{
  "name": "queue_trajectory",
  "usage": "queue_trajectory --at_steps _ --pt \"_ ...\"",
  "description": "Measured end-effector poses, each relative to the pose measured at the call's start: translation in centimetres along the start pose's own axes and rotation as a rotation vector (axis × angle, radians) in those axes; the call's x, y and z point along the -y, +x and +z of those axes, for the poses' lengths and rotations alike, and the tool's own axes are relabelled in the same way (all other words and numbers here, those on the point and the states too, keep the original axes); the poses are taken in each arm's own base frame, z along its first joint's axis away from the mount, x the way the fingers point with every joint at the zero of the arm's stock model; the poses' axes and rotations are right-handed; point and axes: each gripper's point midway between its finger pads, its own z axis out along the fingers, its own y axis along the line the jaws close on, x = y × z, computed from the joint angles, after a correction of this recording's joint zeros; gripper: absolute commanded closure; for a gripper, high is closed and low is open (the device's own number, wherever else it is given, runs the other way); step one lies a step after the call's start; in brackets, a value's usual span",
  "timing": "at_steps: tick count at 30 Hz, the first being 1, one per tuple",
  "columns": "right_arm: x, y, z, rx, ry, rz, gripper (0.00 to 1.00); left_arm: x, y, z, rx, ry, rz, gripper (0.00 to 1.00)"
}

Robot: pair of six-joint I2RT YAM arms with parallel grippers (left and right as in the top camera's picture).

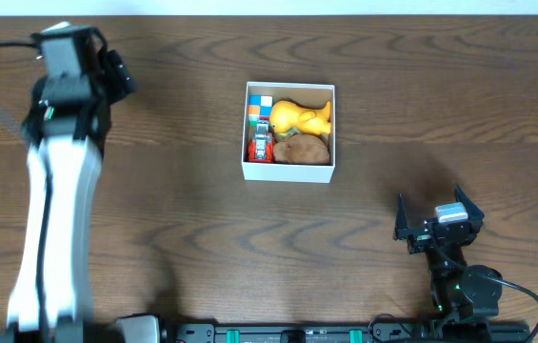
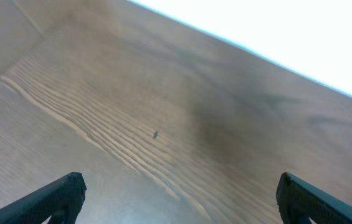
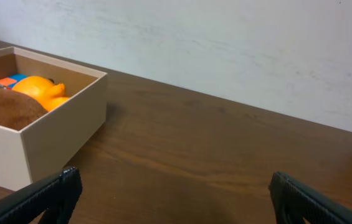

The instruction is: Pack container

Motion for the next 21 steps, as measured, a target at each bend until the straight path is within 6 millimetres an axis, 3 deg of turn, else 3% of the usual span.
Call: queue_trajectory --at_steps 5,9,12,15,18,21 --pt "0.0 0.0 0.0 0.000 0.000 0.000 0.01 -0.5 -0.2 -10.9 0.179 0.130 -0.018 0.02" --pt "0.0 0.0 0.0 0.000 0.002 0.000 0.01 -2.3 1.4 -16.2 0.302 0.201 -0.050 0.02" --pt "0.1 0.0 0.0 -0.001 0.004 0.000 0.01 -3.8 3.2 -18.4 0.376 0.233 -0.075 0.02" --pt "0.1 0.0 0.0 -0.001 0.004 0.000 0.01 -4.8 4.9 -19.2 0.439 0.259 -0.099 0.02" --pt "0.1 0.0 0.0 -0.001 0.006 0.000 0.01 -5.0 6.3 -18.7 0.493 0.283 -0.119 0.02" --pt "0.1 0.0 0.0 -0.002 0.007 0.000 0.01 -4.5 8.1 -16.8 0.521 0.309 -0.126 0.02"
